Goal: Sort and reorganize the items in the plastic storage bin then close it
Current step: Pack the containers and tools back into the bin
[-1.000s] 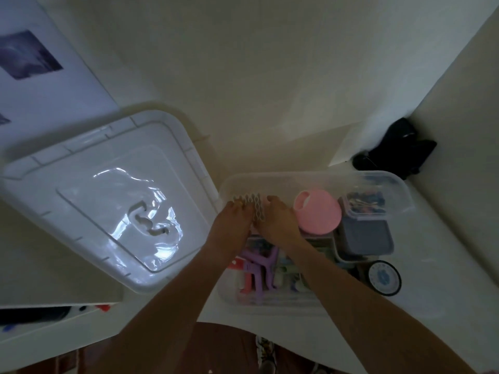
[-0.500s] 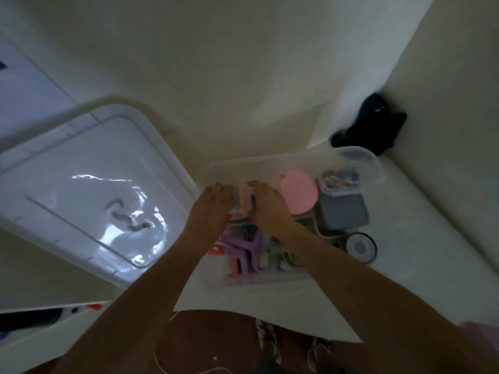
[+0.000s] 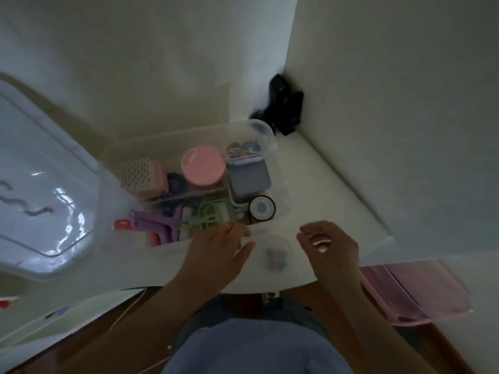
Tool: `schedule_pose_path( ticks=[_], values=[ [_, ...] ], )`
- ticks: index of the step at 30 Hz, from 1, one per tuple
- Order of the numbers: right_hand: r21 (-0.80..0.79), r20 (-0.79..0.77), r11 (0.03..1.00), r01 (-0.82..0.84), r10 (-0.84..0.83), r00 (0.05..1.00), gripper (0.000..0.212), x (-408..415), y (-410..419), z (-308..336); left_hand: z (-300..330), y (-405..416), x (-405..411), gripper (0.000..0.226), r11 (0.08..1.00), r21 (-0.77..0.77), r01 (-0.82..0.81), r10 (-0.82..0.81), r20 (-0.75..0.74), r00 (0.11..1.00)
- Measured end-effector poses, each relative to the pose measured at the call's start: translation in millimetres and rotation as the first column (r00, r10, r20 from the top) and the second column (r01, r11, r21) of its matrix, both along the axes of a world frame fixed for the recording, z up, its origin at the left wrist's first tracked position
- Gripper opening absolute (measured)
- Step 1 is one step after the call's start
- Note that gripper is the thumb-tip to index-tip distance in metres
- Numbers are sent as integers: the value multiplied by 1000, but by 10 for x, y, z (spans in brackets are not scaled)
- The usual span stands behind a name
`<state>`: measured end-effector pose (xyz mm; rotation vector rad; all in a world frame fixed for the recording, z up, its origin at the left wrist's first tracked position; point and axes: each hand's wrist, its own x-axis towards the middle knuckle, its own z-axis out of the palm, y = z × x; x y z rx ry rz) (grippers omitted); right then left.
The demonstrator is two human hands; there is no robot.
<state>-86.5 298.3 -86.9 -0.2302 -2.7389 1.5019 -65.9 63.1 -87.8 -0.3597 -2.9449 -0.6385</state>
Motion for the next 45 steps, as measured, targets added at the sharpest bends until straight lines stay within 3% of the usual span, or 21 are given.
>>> schedule_pose_path(
  ticks=[3, 5, 8, 10, 11, 14, 17, 21, 24, 28, 32, 37, 42, 45],
  values=[
    [16, 244, 1000, 25, -28, 969, 14, 28, 142, -471, -426, 352, 60, 29, 992, -85, 92, -73, 208, 975],
    [61, 420, 998, -22, -6, 908, 40, -39, 158, -816, -752, 535, 19, 36, 995, -82, 57, -16, 437, 899],
    [18, 541, 994, -110, 82, 837, 71, -153, 47, -1270, -1170, 741, -122, 56, 947, 40, -318, 188, 735, 652],
    [-23, 589, 985, -173, 153, 793, 71, -193, -36, -1442, -1318, 830, -194, 55, 863, 70, -500, 232, 824, 516],
    [-21, 599, 978, -207, 178, 781, 68, -201, -51, -1467, -1329, 868, -203, 49, 837, 84, -541, 233, 840, 491],
    [-53, 560, 986, -159, 161, 813, 55, -180, 30, -1279, -1142, 918, -138, 36, 793, 172, -585, 246, 788, 565],
    [-58, 461, 990, -130, 142, 876, 45, -114, 230, -746, -694, 885, -30, 39, 770, 304, -562, 209, 712, 671],
    [-82, 335, 981, -177, 194, 922, 43, -72, 348, 120, 94, 692, 74, 42, 767, 439, -468, 136, 601, 787],
    [-94, 252, 969, -228, 245, 936, 45, -146, 128, 581, 543, 465, 99, 40, 696, 543, -469, 163, 518, 840],
    [-57, 163, 952, -301, 306, 938, 45, -370, -398, 858, 756, 81, -29, 31, 584, 613, -533, 269, 473, 839],
    [-65, 155, 942, -329, 335, 929, 33, -503, -957, 815, 747, -366, -99, 21, 546, 599, -585, 418, 411, 810],
    [-77, 180, 923, -378, 386, 905, 37, -410, -1508, 507, 556, -851, -3, 18, 516, 549, -658, 532, 396, 748],
    [-43, 223, 928, -370, 370, 902, 38, -464, -1840, 211, 292, -1157, -80, 16, 556, 510, -657, 472, 457, 754],
    [15, 206, 922, -386, 375, 904, 40, -555, -1981, 170, 195, -1246, -170, 31, 598, 480, -642, 429, 485, 762]
  ],
)
